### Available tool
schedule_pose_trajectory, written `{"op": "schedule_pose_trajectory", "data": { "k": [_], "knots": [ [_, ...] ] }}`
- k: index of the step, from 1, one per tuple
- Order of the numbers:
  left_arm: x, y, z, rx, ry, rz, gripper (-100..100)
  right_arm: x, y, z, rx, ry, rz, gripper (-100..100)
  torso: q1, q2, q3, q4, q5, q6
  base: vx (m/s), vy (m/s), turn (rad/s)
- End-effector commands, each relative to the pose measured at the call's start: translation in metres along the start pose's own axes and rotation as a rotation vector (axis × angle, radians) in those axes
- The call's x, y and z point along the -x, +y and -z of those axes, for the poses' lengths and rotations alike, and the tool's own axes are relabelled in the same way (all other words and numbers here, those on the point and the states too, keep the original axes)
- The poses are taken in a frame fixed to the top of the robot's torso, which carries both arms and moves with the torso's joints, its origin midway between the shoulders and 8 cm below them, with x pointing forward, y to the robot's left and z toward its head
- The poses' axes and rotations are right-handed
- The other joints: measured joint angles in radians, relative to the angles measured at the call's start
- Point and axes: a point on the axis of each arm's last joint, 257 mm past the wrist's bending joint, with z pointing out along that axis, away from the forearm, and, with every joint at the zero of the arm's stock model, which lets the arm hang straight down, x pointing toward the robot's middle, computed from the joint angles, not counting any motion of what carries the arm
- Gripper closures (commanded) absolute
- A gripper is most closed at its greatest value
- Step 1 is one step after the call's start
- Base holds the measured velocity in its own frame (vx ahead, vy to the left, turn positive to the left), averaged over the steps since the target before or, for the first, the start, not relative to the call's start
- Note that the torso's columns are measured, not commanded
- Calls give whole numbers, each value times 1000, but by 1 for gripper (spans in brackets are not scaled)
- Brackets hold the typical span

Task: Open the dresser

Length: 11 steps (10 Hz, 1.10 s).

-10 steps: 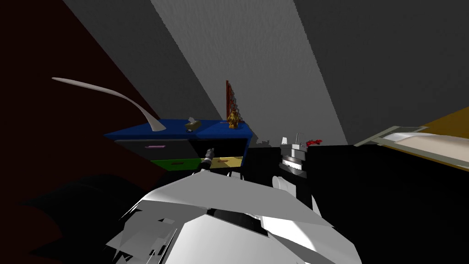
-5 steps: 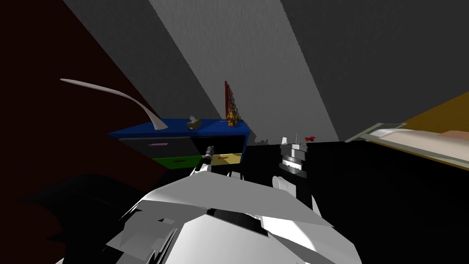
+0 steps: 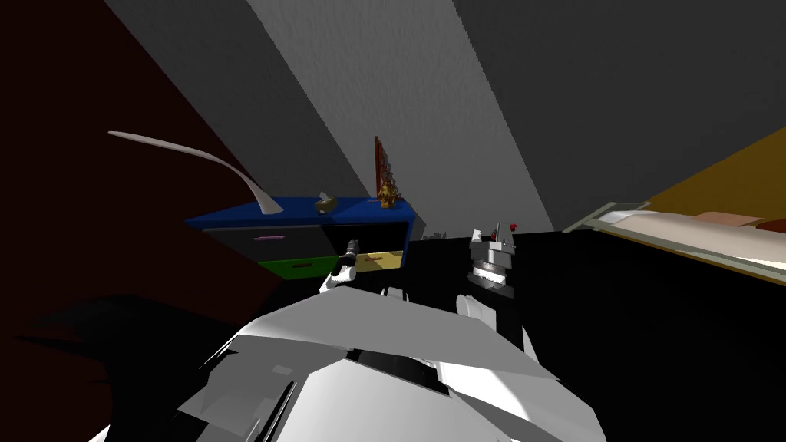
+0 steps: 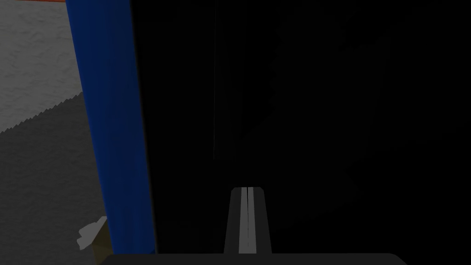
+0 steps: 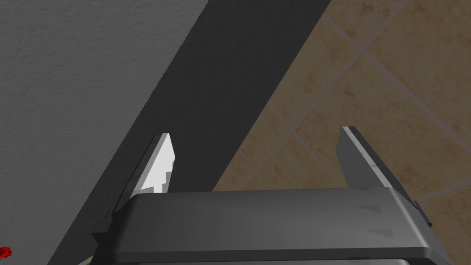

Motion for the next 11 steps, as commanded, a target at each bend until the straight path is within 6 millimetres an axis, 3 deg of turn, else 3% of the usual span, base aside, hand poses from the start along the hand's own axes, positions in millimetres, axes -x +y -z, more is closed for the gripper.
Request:
{"op": "schedule_pose_trajectory", "data": {
  "k": [1, 2, 4, 5, 7, 8, 9, 10, 11],
  "knots": [
    [-7, -10, -20, -15, 6, 9, 100, 0, 0, 0, 0, 0, 0, 0, 1, -3, -1, 0, 0, 0, -77, -16, 7],
    [7, -5, -27, 2, -24, 10, 100, 0, 0, 0, 0, 0, 0, 0, 3, -8, -4, -2, 1, 0, -105, -33, -82],
    [-6, -16, -40, -17, -7, 19, 100, 0, 0, 0, 0, 0, 0, 0, 2, -4, -2, -1, 0, 0, -98, -24, -23],
    [8, -9, -46, 5, -38, 23, 100, 0, 0, 0, 0, 0, 0, 0, 3, -5, -3, -1, 1, 0, -144, -12, -89],
    [-6, -23, -59, -17, -19, 34, 100, 0, 0, 0, 0, 0, 0, 0, 2, -1, 0, 0, 0, 0, -111, -14, -23],
    [3, -19, -69, 1, -42, 44, 100, 0, 0, 0, 0, 0, 0, 0, 2, -6, -3, -1, 0, 0, -129, -18, -96],
    [-8, -30, -78, -16, -28, 52, 100, 0, 0, 0, 0, 0, 0, 0, 2, -3, -2, -1, 0, 0, -137, -27, -45],
    [-4, -25, -72, -11, -32, 47, 100, 0, 0, 0, 0, 0, 0, 0, 1, -3, -2, -1, 0, 0, -50, -14, -2],
    [10, -36, -76, -27, -39, 15, -100, 0, 0, 0, 0, 0, 0, 0, 3, -7, -4, -2, 1, 0, 0, 0, 0]
  ]
}}
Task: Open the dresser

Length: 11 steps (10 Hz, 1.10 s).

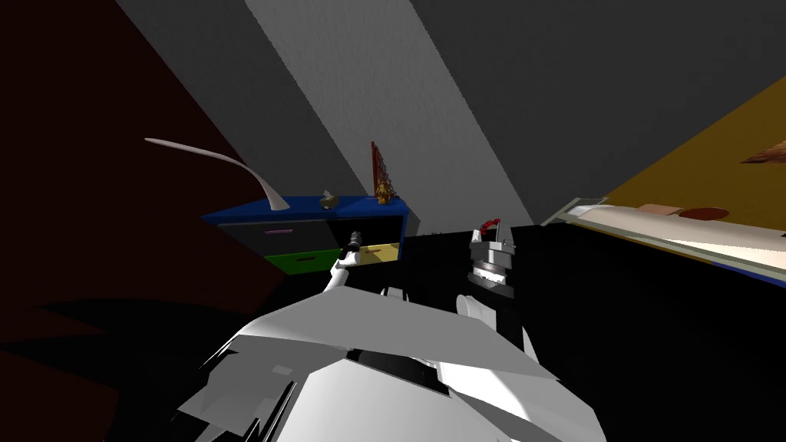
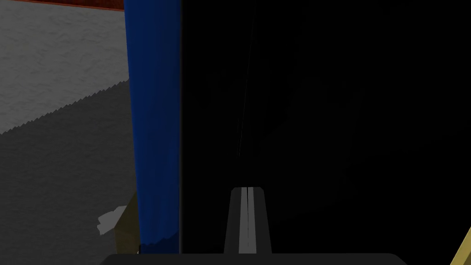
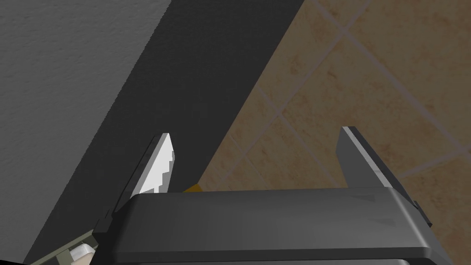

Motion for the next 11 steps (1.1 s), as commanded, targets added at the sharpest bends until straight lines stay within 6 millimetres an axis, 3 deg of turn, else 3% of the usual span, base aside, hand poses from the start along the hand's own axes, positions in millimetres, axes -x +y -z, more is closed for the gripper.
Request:
{"op": "schedule_pose_trajectory", "data": {
  "k": [1, 5, 8, 11],
  "knots": [
    [20, -16, -6, -24, -10, -44, -100, 0, 0, 0, 0, 0, 0, 0, 1, -2, -2, -1, 0, 0, 38, 10, -2],
    [28, -15, -6, -25, -24, -35, -100, 0, 0, 0, 0, 0, 0, 0, 0, -1, -1, 0, 0, 0, 166, 44, -11],
    [6, 6, 1, 5, -17, 20, -100, 0, 0, 0, 0, 0, 0, 0, -2, 8, 5, 2, -1, 0, 92, 24, -4],
    [11, 0, -4, 0, -18, 13, -100, 0, 0, 0, 0, 0, 0, 0, 0, 1, 0, 0, 0, 0, 49, 10, -5]
  ]
}}
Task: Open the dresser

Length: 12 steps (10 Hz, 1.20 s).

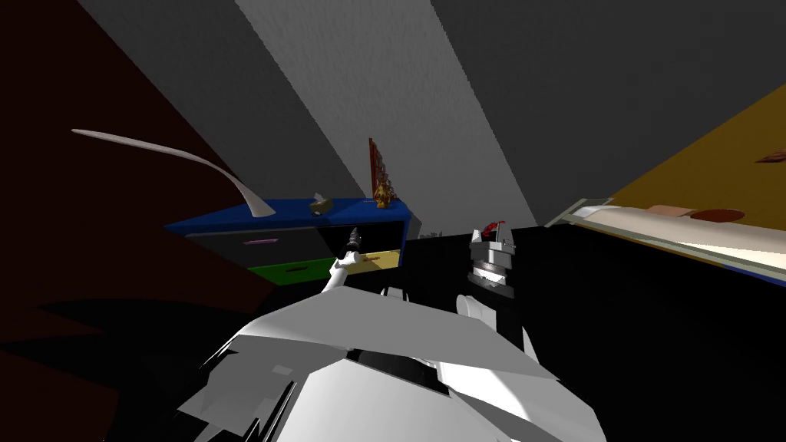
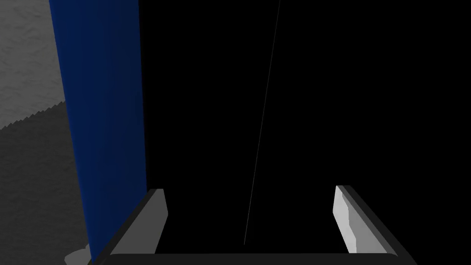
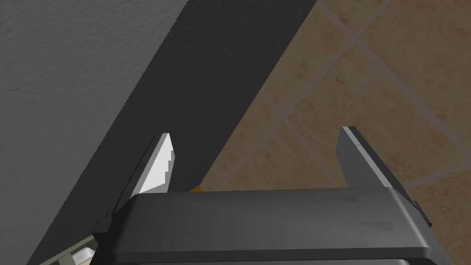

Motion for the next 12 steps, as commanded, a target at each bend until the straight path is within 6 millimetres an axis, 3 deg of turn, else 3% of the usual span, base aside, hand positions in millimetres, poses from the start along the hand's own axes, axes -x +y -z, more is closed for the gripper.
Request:
{"op": "schedule_pose_trajectory", "data": {
  "k": [1, 6, 8, 12],
  "knots": [
    [0, 0, 0, 0, 0, 0, 100, 0, 0, 0, 0, 0, 0, 0, 0, 1, 0, -1, 0, 0, 5, 2, 1],
    [-5, -7, -1, -3, 11, 0, 100, 0, 0, 0, 0, 0, 0, 0, -3, 10, 6, 6, -3, -1, -146, -60, 19],
    [-5, 2, 3, 14, 10, -1, 100, 0, 0, 0, 0, 0, 0, 0, -2, 3, 1, 5, -4, 0, -104, -36, 7],
    [-10, -9, 3, -7, 18, 1, 100, 0, 0, 0, 0, 0, -1, 0, -5, 10, 5, 5, -3, 2, -203, -74, 15]
  ]
}}
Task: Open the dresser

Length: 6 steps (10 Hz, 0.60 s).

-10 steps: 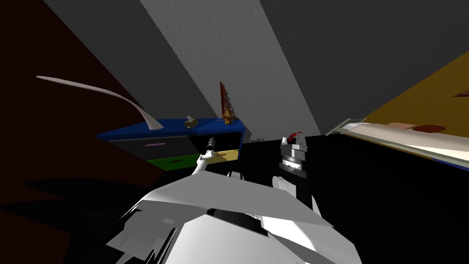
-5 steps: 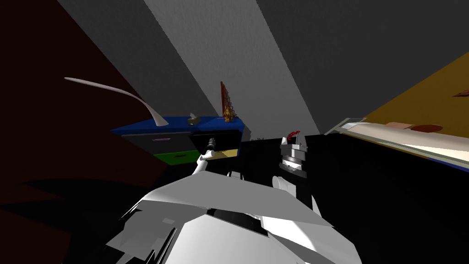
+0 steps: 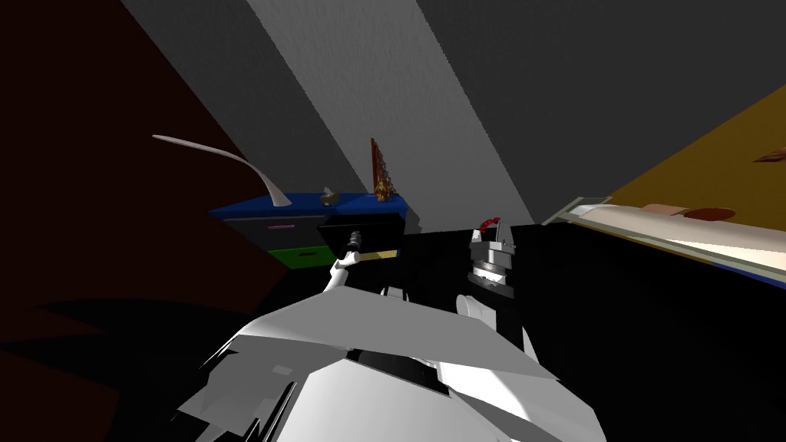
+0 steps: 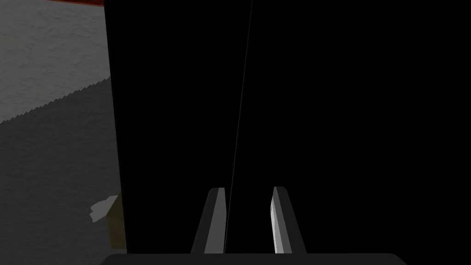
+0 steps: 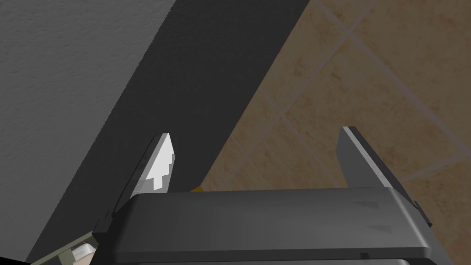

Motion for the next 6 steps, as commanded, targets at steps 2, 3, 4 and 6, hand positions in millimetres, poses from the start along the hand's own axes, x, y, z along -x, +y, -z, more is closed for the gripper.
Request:
{"op": "schedule_pose_trajectory", "data": {
  "k": [2, 3, 4, 6],
  "knots": [
    [-1, -18, -6, 1, 10, 3, -100, 0, 0, 0, 0, 0, 0, 0, 2, -7, -4, -2, 0, -1, -63, -48, 50],
    [-1, -23, -8, 2, 13, 3, -100, 0, 0, 0, 0, 0, 0, 0, 4, -15, -9, -4, 1, -1, 30, -27, 34],
    [-1, -34, -12, 3, 20, 4, -100, 0, 0, 0, 0, 0, 0, 0, 6, -16, -10, -6, 2, -1, 20, -30, 47],
    [-2, -45, -16, 4, 27, 5, -100, 0, 0, 0, 0, 0, 0, 0, 3, -5, -3, -2, 1, -2, 5, -38, 41]
  ]
}}
